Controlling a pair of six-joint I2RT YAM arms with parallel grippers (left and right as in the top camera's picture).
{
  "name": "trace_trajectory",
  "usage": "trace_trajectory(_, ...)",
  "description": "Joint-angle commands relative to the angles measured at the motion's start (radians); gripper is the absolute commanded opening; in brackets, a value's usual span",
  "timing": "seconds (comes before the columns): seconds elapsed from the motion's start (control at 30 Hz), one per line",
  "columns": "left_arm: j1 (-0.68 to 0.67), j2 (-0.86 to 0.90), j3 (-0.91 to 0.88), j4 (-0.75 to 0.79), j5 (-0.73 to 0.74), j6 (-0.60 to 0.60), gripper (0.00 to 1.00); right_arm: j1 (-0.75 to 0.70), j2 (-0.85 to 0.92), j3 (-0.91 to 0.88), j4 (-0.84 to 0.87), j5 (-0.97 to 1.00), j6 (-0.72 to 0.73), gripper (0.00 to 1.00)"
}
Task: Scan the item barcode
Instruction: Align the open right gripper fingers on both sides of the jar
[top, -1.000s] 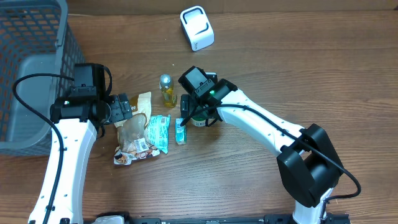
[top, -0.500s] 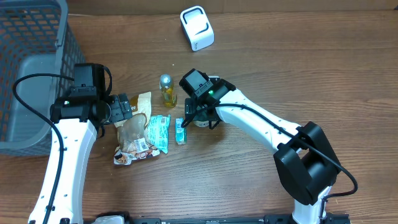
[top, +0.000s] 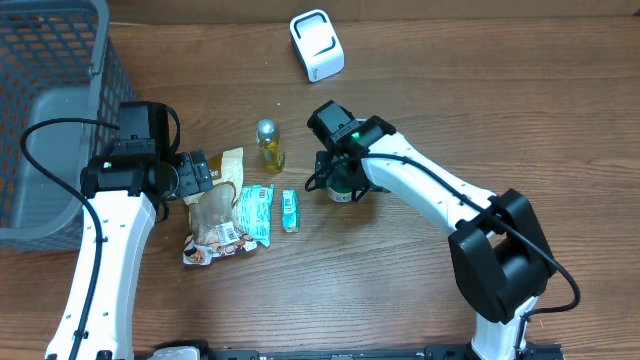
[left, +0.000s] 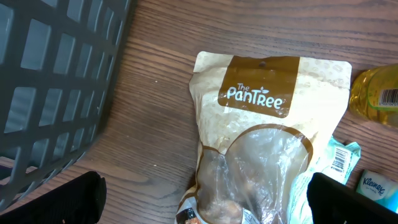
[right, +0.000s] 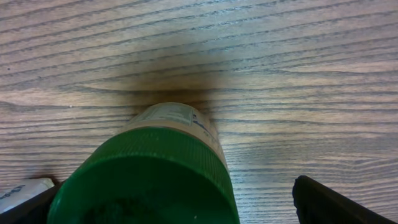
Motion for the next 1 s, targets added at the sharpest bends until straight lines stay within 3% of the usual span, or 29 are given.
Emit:
trace_trajectory(0.0,0.002,0.002,0.021,-0.001,0.004,0.015,1.0,-0.008,0.01,0.002,0.003,-0.02,-0.001,1.0)
trace_trajectory(0.53,0.002,0.002,0.021,-0.002,0.004,0.015,0.99,-0.006,0.01,0.002,0.073,-0.055,-0.001,0.99)
trace_trajectory(0.83,0.002,0.002,0.021,-0.002,0.004,0.015,1.0,-0.006,0.01,0.002,0.07,-0.089,-0.001,0.86)
trace_trajectory(0.97,0.002,0.002,0.021,-0.002,0.004,0.015,1.0,-0.006,0.01,0.002,0.068,-0.089,-0.001,0.86)
